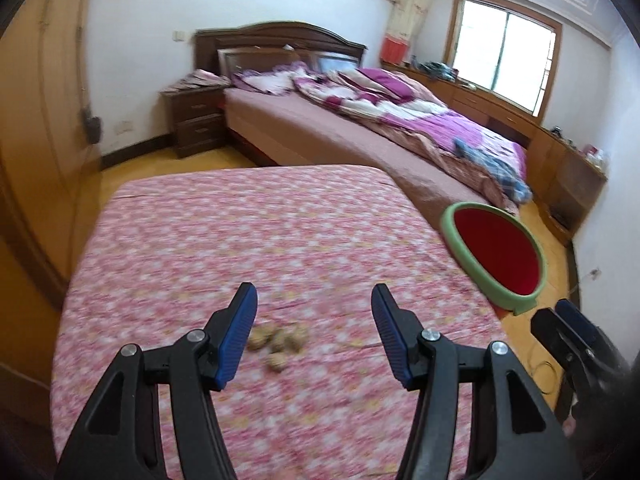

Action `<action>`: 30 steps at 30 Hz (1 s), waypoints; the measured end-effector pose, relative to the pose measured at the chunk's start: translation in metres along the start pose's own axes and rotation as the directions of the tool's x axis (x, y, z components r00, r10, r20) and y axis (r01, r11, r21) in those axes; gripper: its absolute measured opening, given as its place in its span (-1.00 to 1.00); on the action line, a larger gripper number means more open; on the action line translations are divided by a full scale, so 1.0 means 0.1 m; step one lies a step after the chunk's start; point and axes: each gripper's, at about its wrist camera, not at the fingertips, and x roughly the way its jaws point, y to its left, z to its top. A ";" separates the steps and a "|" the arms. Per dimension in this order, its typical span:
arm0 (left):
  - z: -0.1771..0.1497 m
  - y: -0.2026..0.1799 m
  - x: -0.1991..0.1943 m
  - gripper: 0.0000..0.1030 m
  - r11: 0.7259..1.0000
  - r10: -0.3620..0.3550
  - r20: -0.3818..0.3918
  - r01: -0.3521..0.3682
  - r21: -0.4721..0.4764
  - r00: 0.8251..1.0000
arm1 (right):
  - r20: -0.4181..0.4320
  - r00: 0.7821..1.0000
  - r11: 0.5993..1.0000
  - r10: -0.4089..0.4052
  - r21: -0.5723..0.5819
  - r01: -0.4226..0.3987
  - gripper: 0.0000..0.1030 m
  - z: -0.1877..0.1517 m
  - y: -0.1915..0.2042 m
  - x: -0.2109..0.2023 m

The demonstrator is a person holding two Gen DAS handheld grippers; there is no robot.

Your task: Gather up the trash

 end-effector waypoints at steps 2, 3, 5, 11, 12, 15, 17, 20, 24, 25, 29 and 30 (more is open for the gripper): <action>-0.08 0.11 -0.08 0.16 1.000 0.021 0.009 -0.021 -0.022 1.000 | 0.000 1.000 1.000 0.013 -0.019 -0.013 0.84 -0.05 0.08 -0.01; -0.12 0.17 -0.12 0.16 0.999 0.029 0.012 -0.029 -0.037 1.000 | 0.000 1.000 0.999 0.020 -0.033 -0.020 0.84 -0.09 0.14 -0.02; -0.19 0.25 -0.18 0.16 0.997 0.056 0.024 -0.054 -0.049 0.998 | 0.004 0.999 0.997 0.032 -0.064 -0.032 0.84 -0.15 0.23 -0.04; -0.36 0.38 -0.30 0.16 0.990 0.129 0.065 -0.124 -0.075 0.990 | 0.068 0.997 0.985 0.023 -0.171 -0.011 0.84 -0.32 0.50 -0.14; -0.40 0.39 -0.32 0.16 0.987 0.144 0.077 -0.138 -0.077 0.987 | 0.083 0.996 0.982 0.024 -0.188 -0.008 0.84 -0.35 0.54 -0.17; -0.53 0.38 -0.34 0.16 0.984 0.168 0.093 -0.161 -0.080 0.981 | 0.104 0.994 0.978 0.027 -0.211 -0.004 0.84 -0.40 0.58 -0.20; -0.60 0.38 -0.33 0.16 0.984 0.171 0.093 -0.164 -0.076 0.981 | 0.110 0.993 0.977 0.029 -0.213 -0.005 0.84 -0.42 0.58 -0.21; -0.68 0.38 -0.34 0.16 0.981 0.187 0.101 -0.179 -0.076 0.977 | 0.116 0.993 0.978 0.020 -0.207 0.005 0.84 -0.45 0.56 -0.21; -0.71 0.41 -0.39 0.16 0.977 0.204 0.121 -0.194 -0.089 0.971 | 0.102 0.995 0.980 0.009 -0.197 0.012 0.84 -0.51 0.54 -0.18; -0.72 0.41 -0.40 0.16 0.976 0.207 0.126 -0.196 -0.092 0.970 | 0.097 0.995 0.980 0.007 -0.197 0.012 0.84 -0.53 0.53 -0.17; -0.73 0.41 -0.43 0.16 0.975 0.211 0.138 -0.200 -0.095 0.968 | 0.085 0.996 0.980 0.001 -0.198 0.016 0.84 -0.56 0.53 -0.16; -0.73 0.41 -0.43 0.16 0.975 0.212 0.139 -0.200 -0.094 0.967 | 0.083 0.997 0.980 -0.001 -0.196 0.017 0.84 -0.56 0.52 -0.16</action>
